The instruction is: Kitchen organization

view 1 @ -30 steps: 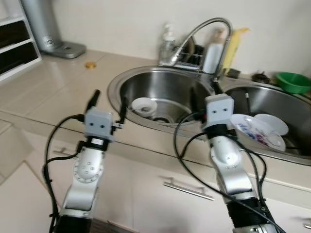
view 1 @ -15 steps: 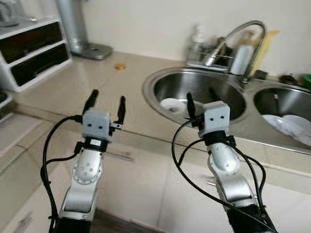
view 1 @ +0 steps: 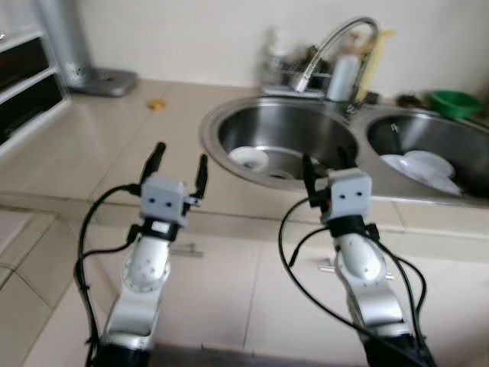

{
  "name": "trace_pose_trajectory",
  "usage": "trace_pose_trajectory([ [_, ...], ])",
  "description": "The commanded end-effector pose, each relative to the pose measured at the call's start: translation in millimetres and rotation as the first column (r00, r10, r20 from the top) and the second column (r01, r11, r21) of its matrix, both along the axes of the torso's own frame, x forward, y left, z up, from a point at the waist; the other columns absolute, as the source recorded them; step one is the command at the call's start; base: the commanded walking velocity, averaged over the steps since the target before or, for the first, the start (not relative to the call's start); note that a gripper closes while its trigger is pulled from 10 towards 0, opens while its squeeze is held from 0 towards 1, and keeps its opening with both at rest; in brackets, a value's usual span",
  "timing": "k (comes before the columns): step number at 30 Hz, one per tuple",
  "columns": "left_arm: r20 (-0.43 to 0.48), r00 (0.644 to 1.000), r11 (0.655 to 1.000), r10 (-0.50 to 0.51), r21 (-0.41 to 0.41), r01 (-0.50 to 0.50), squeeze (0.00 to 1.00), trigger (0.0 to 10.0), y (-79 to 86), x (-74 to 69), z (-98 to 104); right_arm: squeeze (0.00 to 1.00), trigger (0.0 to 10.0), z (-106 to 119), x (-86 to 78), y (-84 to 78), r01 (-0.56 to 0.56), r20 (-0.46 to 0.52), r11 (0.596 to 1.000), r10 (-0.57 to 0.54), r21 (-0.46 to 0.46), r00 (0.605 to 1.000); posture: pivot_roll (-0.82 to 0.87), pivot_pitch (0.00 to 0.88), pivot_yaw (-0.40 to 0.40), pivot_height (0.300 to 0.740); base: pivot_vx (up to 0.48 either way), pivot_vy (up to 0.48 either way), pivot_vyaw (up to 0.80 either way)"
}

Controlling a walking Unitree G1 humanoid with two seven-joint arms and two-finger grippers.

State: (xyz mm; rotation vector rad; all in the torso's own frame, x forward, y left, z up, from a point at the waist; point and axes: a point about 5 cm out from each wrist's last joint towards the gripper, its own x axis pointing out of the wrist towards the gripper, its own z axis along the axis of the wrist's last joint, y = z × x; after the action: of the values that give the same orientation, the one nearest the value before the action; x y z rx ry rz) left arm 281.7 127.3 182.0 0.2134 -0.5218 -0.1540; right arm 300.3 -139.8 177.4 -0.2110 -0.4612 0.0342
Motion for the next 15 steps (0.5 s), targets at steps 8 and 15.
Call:
trace_pose_trajectory([
  [8,-0.084,0.996,0.997,-0.015,0.074,0.021,0.0,10.0,3.4,-6.1,-23,0.0,10.0,-5,-7.8,-2.1,-0.013,0.014,1.0,0.013,-0.015,1.0,0.07,0.0,-0.034,0.74,0.0,0.0,-0.8],
  [15,-0.125,0.991,0.994,-0.053,0.094,0.065,0.0,10.0,-1.5,-13.2,-34,0.0,10.0,-11,-11.7,-3.3,-0.006,0.003,1.0,0.006,-0.022,1.0,0.08,0.0,-0.031,0.74,0.0,0.0,-0.8],
])
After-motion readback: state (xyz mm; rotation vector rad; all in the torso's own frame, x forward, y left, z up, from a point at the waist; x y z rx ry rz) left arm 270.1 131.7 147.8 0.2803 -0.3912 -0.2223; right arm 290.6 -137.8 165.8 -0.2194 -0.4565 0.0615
